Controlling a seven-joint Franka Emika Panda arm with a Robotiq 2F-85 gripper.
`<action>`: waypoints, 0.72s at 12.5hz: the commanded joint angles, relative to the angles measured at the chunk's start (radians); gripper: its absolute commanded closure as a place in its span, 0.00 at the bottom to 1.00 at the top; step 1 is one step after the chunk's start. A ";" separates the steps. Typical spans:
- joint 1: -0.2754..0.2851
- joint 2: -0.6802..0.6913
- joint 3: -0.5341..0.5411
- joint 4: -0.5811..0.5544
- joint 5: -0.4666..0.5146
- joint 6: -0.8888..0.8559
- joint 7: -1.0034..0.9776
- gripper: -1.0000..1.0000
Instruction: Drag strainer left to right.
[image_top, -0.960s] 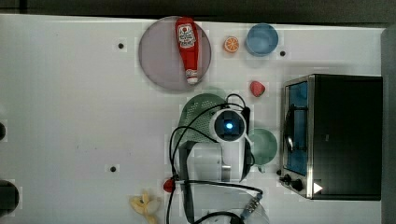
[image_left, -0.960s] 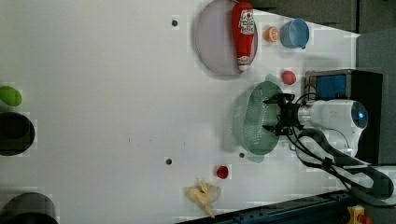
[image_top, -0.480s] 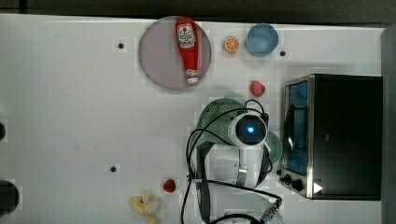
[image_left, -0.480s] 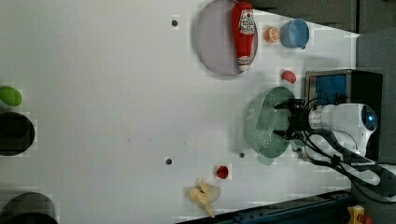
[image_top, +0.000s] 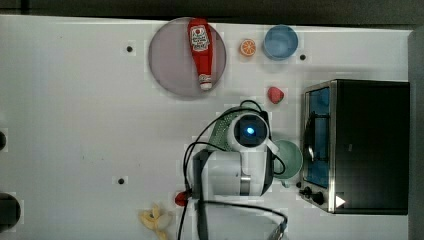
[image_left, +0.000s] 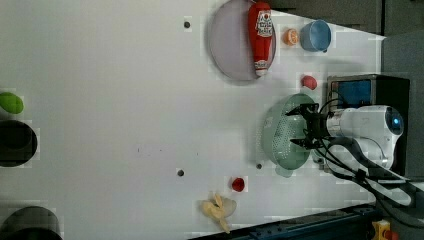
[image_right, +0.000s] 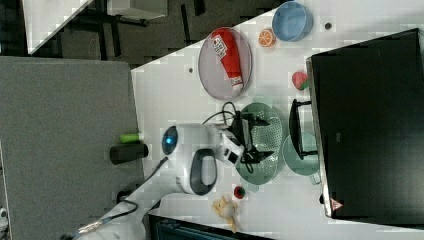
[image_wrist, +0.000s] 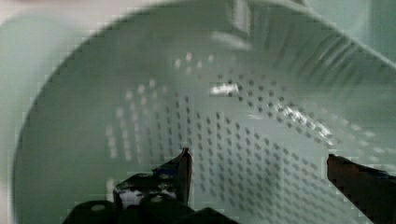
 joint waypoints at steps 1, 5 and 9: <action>0.019 -0.193 0.050 0.070 0.005 -0.227 -0.116 0.00; 0.020 -0.380 0.091 0.204 0.054 -0.586 -0.259 0.00; 0.019 -0.552 0.066 0.303 0.209 -0.819 -0.476 0.00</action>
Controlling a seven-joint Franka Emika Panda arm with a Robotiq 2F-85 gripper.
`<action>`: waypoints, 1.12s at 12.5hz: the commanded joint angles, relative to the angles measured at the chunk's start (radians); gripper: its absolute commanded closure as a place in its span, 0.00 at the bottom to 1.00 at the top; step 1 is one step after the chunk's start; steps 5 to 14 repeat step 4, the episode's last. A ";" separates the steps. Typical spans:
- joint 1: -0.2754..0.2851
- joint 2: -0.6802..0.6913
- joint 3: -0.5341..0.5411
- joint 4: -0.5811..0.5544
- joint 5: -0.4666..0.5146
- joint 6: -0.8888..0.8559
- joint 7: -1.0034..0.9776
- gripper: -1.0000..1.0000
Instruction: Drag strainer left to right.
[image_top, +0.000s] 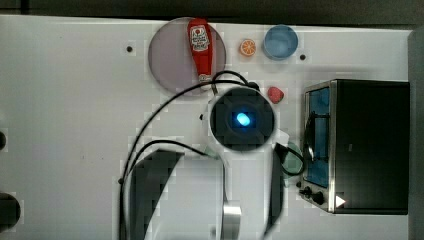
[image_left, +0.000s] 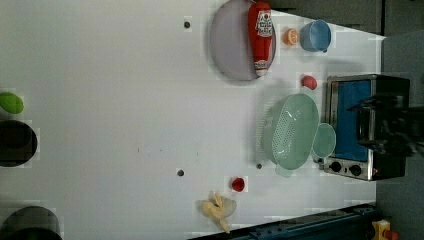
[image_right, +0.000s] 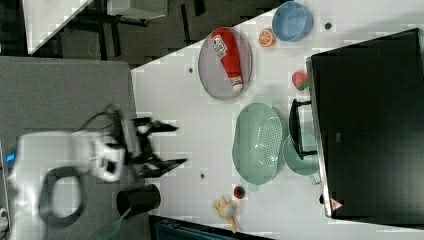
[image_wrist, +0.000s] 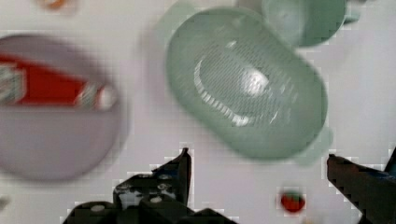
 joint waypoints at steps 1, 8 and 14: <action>-0.019 -0.071 -0.022 0.057 0.002 -0.137 -0.232 0.00; -0.018 -0.128 -0.020 0.104 -0.004 -0.258 -0.315 0.00; -0.018 -0.128 -0.020 0.104 -0.004 -0.258 -0.315 0.00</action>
